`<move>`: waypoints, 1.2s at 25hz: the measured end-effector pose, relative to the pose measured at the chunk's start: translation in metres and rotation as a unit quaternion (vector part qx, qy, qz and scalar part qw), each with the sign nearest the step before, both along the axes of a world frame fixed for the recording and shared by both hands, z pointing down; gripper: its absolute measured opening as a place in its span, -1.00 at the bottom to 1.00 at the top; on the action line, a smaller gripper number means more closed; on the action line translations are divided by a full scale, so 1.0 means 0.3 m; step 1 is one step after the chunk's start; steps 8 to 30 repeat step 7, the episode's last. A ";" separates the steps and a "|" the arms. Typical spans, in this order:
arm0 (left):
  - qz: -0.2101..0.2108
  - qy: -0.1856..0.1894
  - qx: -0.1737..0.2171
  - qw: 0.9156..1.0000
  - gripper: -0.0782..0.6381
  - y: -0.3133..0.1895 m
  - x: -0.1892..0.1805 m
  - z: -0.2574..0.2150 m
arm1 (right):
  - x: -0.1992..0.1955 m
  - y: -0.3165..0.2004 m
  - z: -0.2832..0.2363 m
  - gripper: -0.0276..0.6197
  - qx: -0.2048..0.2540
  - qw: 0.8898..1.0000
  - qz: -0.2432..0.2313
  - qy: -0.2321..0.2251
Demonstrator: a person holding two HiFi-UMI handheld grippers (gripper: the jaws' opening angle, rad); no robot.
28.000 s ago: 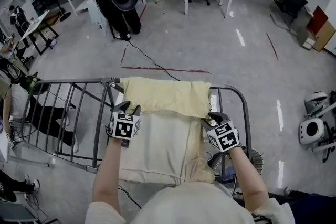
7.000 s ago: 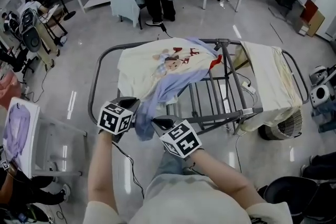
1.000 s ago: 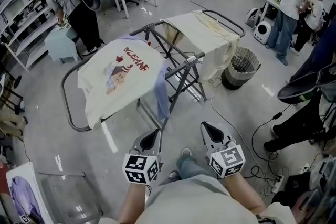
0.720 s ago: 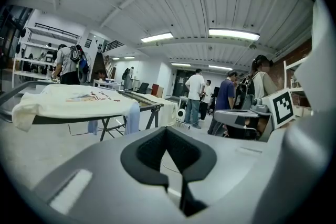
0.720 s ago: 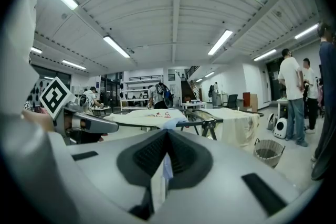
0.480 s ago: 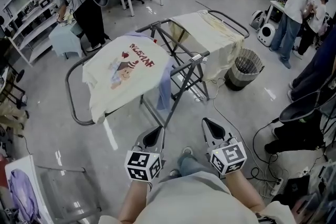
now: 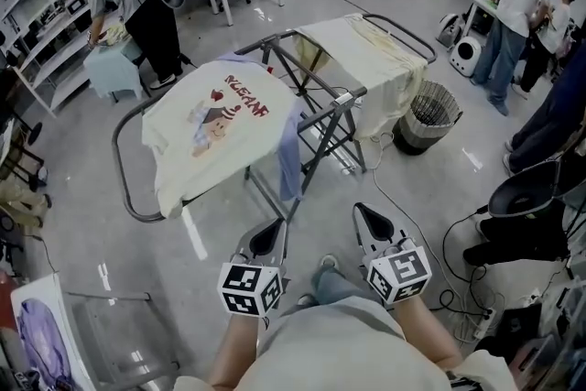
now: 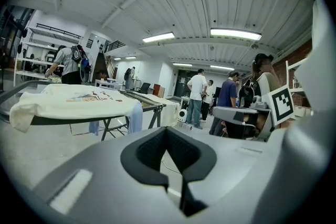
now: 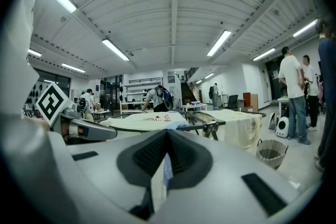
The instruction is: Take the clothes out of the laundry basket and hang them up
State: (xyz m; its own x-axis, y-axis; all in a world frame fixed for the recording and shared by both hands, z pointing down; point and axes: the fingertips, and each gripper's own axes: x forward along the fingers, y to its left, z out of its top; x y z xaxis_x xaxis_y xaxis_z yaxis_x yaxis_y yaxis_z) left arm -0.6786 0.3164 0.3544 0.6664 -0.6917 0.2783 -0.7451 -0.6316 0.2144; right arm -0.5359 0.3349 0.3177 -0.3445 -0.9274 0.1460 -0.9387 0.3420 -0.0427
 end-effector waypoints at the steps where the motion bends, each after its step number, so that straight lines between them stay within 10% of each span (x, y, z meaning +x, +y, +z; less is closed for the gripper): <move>1: 0.000 0.000 -0.001 1.000 -0.75 -0.002 -0.001 0.004 | 0.001 -0.003 0.001 -0.91 0.000 1.000 0.001 0.000; 30: 0.004 -0.001 -0.004 1.000 -0.75 -0.020 0.003 0.023 | 0.004 -0.030 0.022 -0.91 -0.006 1.000 0.001 -0.009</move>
